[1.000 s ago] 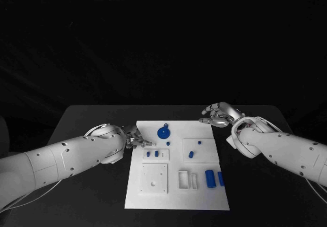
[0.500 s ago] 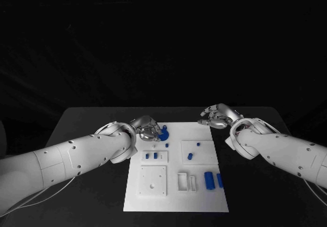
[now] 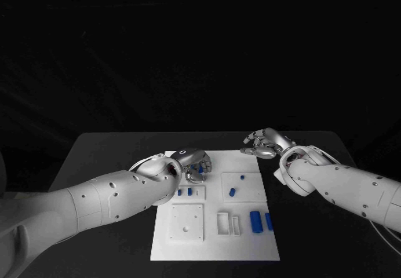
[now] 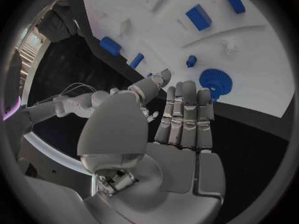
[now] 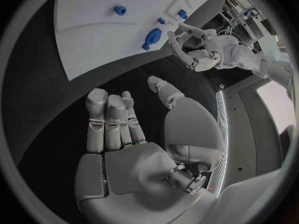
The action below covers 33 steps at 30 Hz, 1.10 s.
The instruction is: Assemble the parts on the task board
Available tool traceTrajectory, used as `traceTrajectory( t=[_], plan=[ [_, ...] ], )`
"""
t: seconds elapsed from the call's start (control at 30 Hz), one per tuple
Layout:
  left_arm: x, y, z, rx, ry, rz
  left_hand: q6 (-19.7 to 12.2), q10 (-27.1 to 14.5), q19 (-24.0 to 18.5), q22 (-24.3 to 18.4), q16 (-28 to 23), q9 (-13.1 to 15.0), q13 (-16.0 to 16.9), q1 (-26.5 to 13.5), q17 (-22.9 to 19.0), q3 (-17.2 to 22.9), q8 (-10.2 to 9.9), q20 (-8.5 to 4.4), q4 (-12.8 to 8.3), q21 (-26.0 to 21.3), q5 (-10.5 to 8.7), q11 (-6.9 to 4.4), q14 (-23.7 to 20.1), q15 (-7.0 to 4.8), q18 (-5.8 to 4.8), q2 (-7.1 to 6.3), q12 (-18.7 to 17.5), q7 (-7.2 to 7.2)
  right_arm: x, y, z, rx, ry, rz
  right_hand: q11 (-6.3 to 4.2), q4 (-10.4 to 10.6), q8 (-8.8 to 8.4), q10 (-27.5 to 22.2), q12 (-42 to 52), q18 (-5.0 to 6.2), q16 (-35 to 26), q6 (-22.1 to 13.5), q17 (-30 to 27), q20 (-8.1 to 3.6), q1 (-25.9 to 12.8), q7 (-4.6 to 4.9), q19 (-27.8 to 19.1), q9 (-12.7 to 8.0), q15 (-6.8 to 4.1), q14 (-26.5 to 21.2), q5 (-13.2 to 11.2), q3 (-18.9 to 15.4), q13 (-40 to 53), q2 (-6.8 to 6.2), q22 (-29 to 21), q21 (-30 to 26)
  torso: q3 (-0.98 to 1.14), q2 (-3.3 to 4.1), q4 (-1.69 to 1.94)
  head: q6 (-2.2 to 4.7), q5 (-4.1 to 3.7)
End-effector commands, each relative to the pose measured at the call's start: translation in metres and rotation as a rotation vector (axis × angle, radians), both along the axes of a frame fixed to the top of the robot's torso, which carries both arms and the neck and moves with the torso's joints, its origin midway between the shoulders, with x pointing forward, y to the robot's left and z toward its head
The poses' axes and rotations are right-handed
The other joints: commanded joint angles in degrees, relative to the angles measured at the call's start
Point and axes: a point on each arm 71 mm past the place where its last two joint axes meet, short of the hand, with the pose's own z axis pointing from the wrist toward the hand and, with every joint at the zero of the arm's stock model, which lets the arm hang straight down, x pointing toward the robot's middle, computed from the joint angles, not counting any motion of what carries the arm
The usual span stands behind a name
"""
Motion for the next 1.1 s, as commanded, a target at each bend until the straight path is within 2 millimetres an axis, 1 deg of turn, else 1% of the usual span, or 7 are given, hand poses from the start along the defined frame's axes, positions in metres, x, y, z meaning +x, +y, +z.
traceTrajectory(
  t=[0.03, 0.2, 0.3, 0.5, 0.63, 0.83, 1.1],
  plan=[
    [-0.001, -0.007, -0.003, 0.112, -0.071, -0.055, 0.7, 0.3, 1.0, 0.5, 1.4, -0.3, -0.3, 0.4, 0.7, -0.5, -0.4, -1.53, 0.0, 0.7, 0.18, 0.13, 0.8, -0.05, 0.98, -0.3, -1.1, 0.03, -0.001, 0.003, 0.0, 0.0, -0.001, 0.018, -0.18, -0.2, 0.23, -0.3, 0.3, 4.84, -0.4, -0.1, -0.1, -0.44, -0.6, 0.38, 0.0, -0.1, -0.19, 0.3, 0.3, -0.3, -0.1, -0.01, 0.9, -0.3, 0.05, 0.06, -0.05, -0.05, -0.08],
    [0.002, -0.008, -0.009, 0.138, -0.066, -0.047, 1.0, 0.3, 2.3, 1.5, 3.9, -0.8, -0.9, 0.7, 2.0, -0.6, -0.8, -1.41, 0.2, 2.1, 0.17, 0.35, 1.5, 0.1, 1.77, -0.5, -3.4, 0.05, -0.001, 0.003, 0.0, 0.001, -0.001, 0.019, -0.18, -0.2, 0.23, -0.3, 0.3, 4.84, -0.4, -0.1, -0.1, -0.44, -0.6, 0.37, 0.0, -0.1, -0.19, 0.3, 0.3, -0.3, -0.1, -0.01, 0.9, -0.3, 0.11, 0.1, -0.09, -0.03, -0.1],
    [0.004, -0.009, -0.012, 0.147, -0.065, -0.046, 0.9, 0.1, 2.7, 1.9, 4.7, -1.0, -1.2, 0.7, 2.4, -0.6, -1.0, -1.26, 0.4, 2.6, 0.17, 0.52, 1.6, 0.26, 2.11, -0.52, -4.5, 0.1, -0.001, 0.004, 0.0, 0.001, -0.001, 0.02, -0.18, -0.2, 0.23, -0.3, 0.3, 4.84, -0.4, -0.1, -0.1, -0.44, -0.6, 0.37, 0.0, -0.1, -0.19, 0.3, 0.3, -0.3, -0.1, -0.01, 0.9, -0.3, 0.05, 0.04, -0.02, -0.14, -0.21],
    [0.006, -0.012, -0.02, 0.164, -0.054, -0.044, 1.2, 0.2, 3.1, 2.4, 5.7, -1.1, -1.7, 0.8, 2.7, -0.5, -1.1, -1.1, 0.6, 3.1, 0.14, 0.65, 1.8, 0.38, 2.55, -0.28, -5.7, 0.06, -0.002, 0.005, 0.001, 0.003, -0.001, 0.025, -0.18, -0.2, 0.23, -0.3, 0.3, 4.84, -0.4, -0.1, -0.1, -0.44, -0.6, 0.37, 0.0, -0.1, -0.19, 0.3, 0.3, -0.3, -0.1, 0.0, 0.9, -0.3, 0.04, 0.01, 0.0, -0.36, -0.3],
    [0.009, -0.009, -0.022, 0.171, -0.054, -0.032, 1.3, 0.2, 3.2, 2.6, 5.9, -1.2, -1.8, 0.8, 2.8, -0.5, -1.1, -1.07, 0.6, 3.3, 0.13, 0.67, 1.8, 0.4, 2.66, -0.21, -6.0, 0.03, -0.002, 0.006, 0.001, 0.003, -0.001, 0.026, -0.18, -0.2, 0.24, -0.3, 0.3, 4.84, -0.4, -0.1, -0.1, -0.44, -0.6, 0.37, 0.0, -0.1, -0.19, 0.3, 0.3, -0.3, -0.1, 0.0, 0.9, -0.3, 0.02, 0.03, -0.03, -0.48, -0.39],
    [0.014, -0.006, -0.027, 0.179, -0.055, -0.021, 1.2, 0.5, 3.6, 2.9, 6.7, -1.4, -2.0, 0.9, 3.1, -0.5, -1.3, -1.05, 0.7, 3.8, 0.03, 0.68, 2.1, 0.41, 2.93, 0.03, -6.6, 0.11, -0.002, 0.006, 0.001, 0.004, -0.001, 0.026, -0.18, -0.2, 0.24, -0.3, 0.3, 4.84, -0.4, -0.1, -0.1, -0.44, -0.6, 0.37, 0.0, -0.1, -0.19, 0.3, 0.3, -0.3, -0.1, 0.0, 0.9, -0.3, 0.02, 0.0, 0.07, -0.52, -0.56],
    [0.016, -0.006, -0.034, 0.181, -0.038, -0.012, 1.5, 1.2, 3.8, 3.1, 7.5, -1.5, -2.1, 1.1, 3.3, -0.3, -1.3, -1.11, 0.9, 4.1, -0.04, 0.53, 2.3, 0.26, 3.15, 0.79, -7.0, 0.03, -0.002, 0.007, 0.001, 0.004, 0.0, 0.028, -0.19, -0.2, 0.24, -0.3, 0.3, 4.84, -0.4, -0.1, -0.1, -0.44, -0.6, 0.37, 0.0, -0.1, -0.19, 0.3, 0.3, -0.3, -0.2, 0.0, 0.9, -0.3, 0.03, 0.05, -0.08, -0.58, -0.62]
  ],
)
